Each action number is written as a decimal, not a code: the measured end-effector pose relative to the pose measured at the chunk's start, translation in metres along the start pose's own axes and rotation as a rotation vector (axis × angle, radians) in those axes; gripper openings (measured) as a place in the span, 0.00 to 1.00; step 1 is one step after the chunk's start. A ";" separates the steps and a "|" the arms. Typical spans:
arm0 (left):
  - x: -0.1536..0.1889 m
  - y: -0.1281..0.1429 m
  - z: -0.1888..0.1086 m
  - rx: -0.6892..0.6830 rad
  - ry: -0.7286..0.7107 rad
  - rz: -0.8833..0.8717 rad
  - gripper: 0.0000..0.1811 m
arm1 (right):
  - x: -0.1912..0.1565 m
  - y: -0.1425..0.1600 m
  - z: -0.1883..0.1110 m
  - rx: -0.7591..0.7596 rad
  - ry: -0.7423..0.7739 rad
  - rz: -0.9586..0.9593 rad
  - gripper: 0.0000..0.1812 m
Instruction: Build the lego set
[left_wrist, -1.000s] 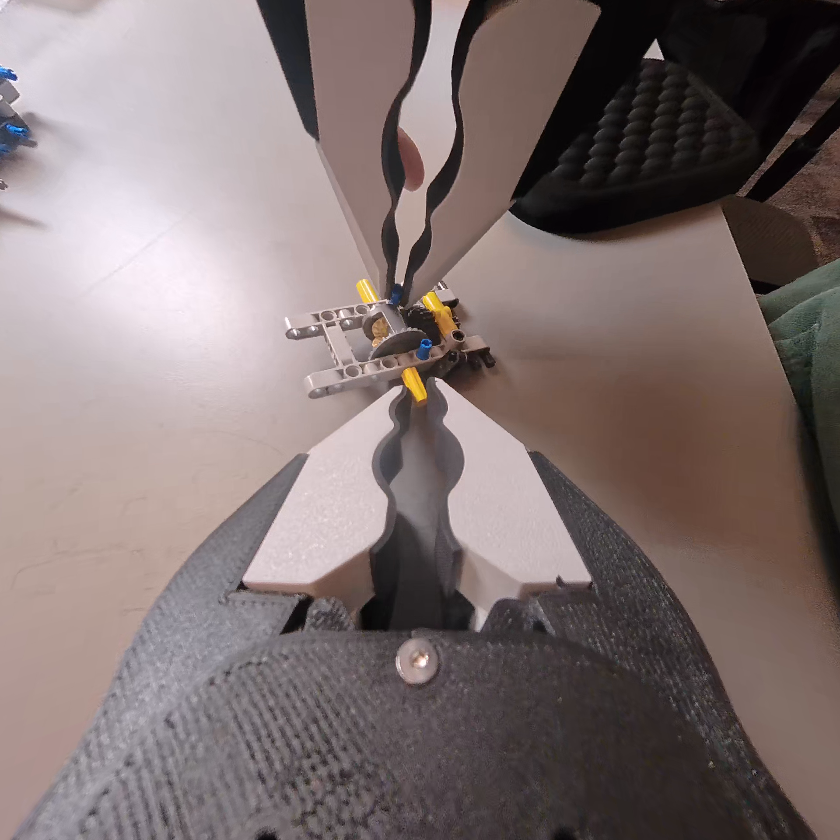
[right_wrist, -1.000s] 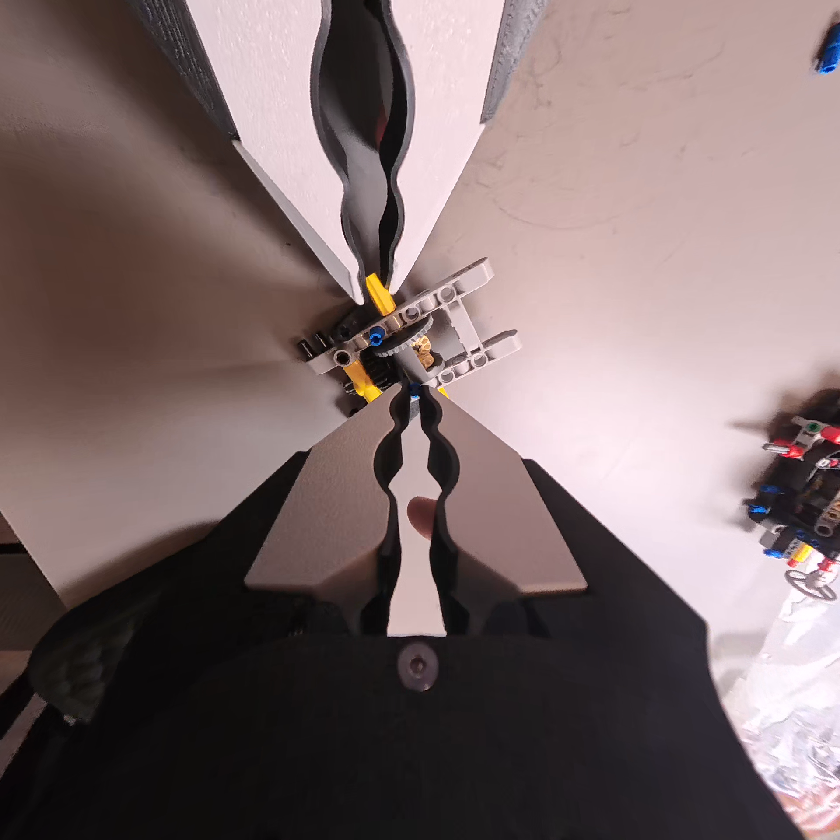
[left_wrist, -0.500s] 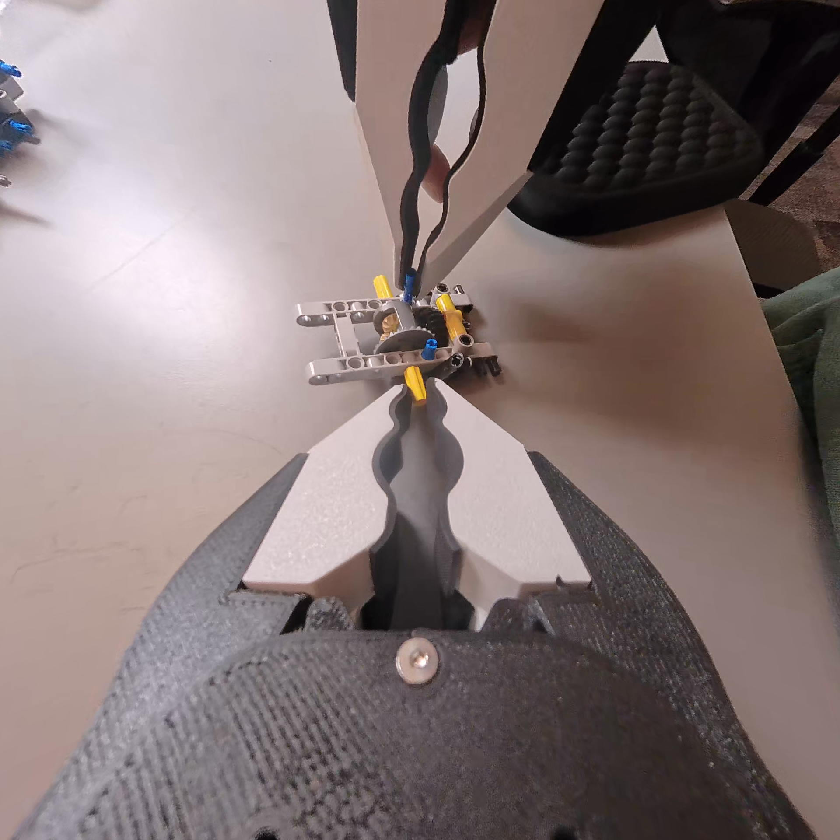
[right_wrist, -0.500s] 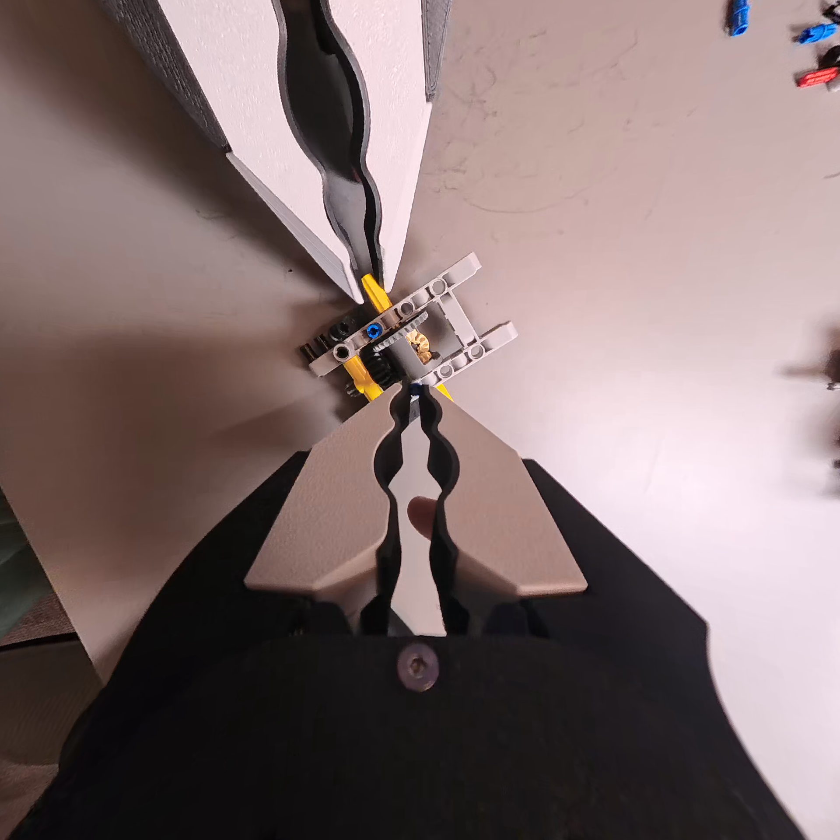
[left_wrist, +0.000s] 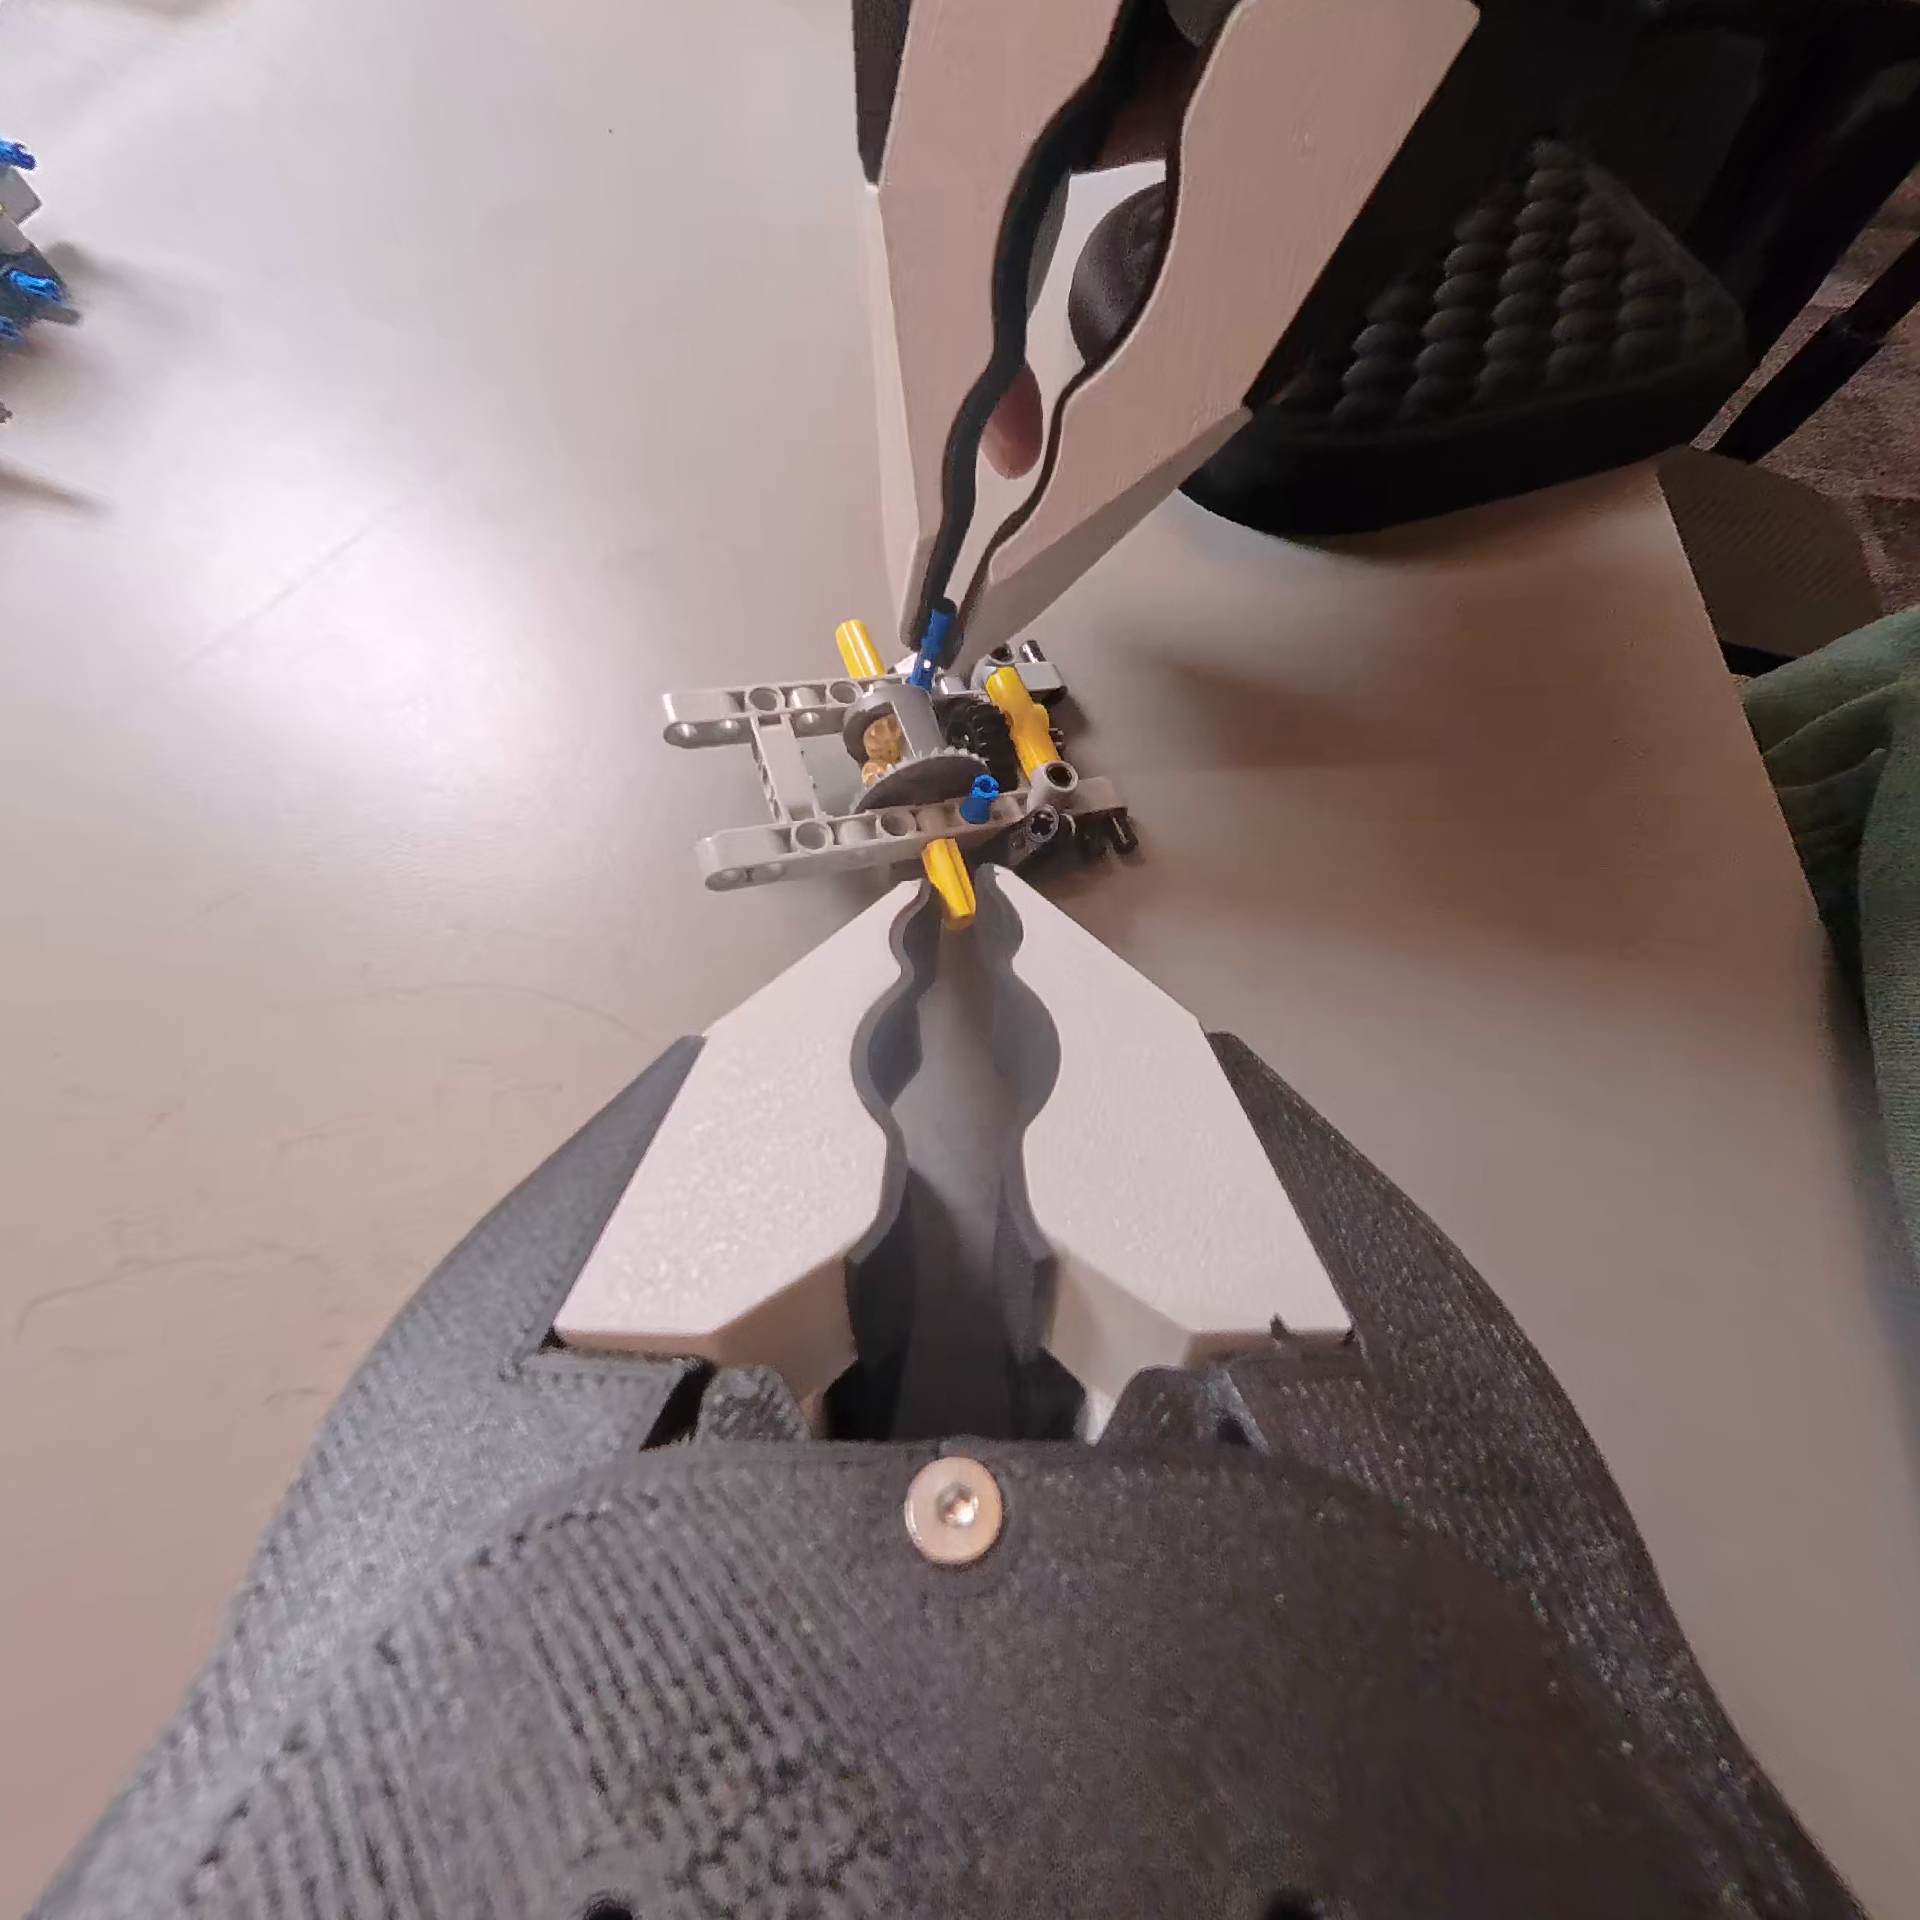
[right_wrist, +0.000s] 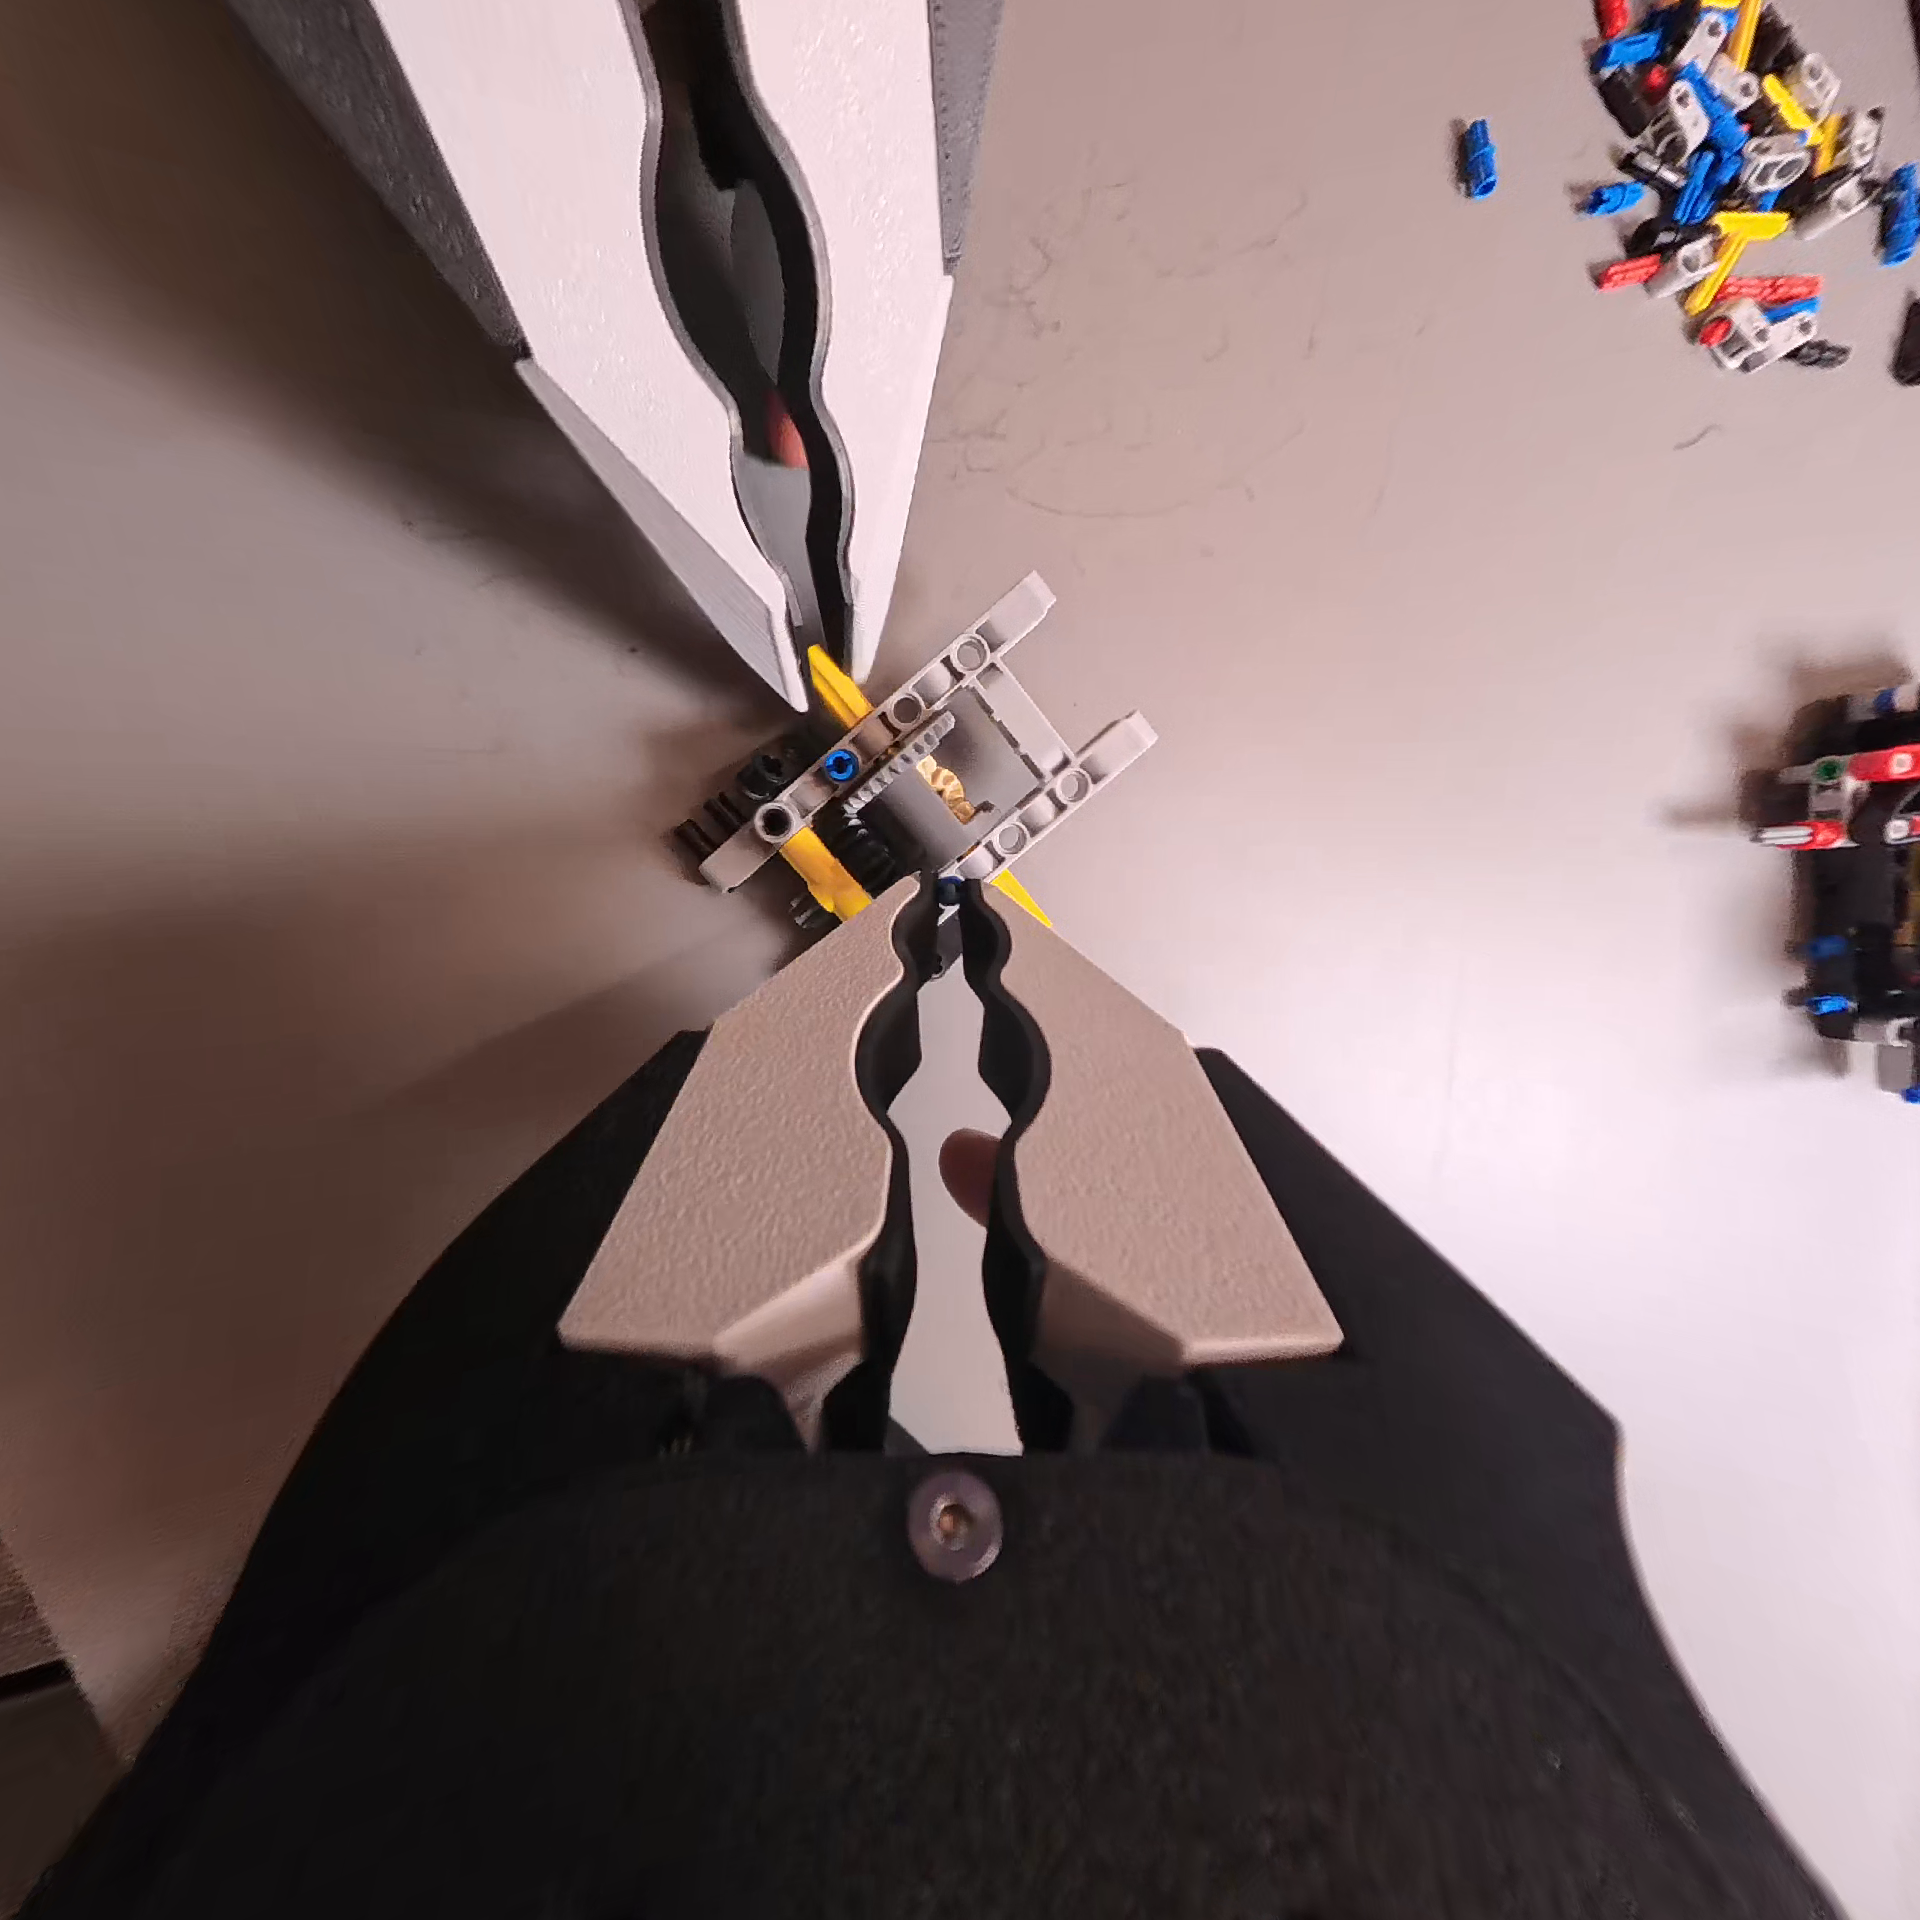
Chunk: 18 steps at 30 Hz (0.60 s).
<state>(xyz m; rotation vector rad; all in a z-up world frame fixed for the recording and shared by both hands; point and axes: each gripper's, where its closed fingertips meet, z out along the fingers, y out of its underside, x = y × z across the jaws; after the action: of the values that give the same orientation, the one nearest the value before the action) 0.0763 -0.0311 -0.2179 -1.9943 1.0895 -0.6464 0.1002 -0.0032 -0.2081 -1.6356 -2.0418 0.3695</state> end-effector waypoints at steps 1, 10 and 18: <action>0.000 0.000 0.000 0.002 0.002 -0.002 0.03 | 0.000 0.000 0.000 -0.002 0.014 -0.017 0.02; -0.001 -0.001 0.000 0.005 -0.017 -0.002 0.03 | -0.004 0.003 0.000 0.008 -0.025 0.019 0.02; -0.001 -0.001 0.000 0.004 -0.021 -0.004 0.03 | -0.003 0.008 0.006 0.037 -0.008 0.089 0.02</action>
<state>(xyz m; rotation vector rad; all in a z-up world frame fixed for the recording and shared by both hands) 0.0767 -0.0302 -0.2175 -1.9959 1.0715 -0.6275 0.1040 -0.0040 -0.2175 -1.7095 -1.9606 0.4423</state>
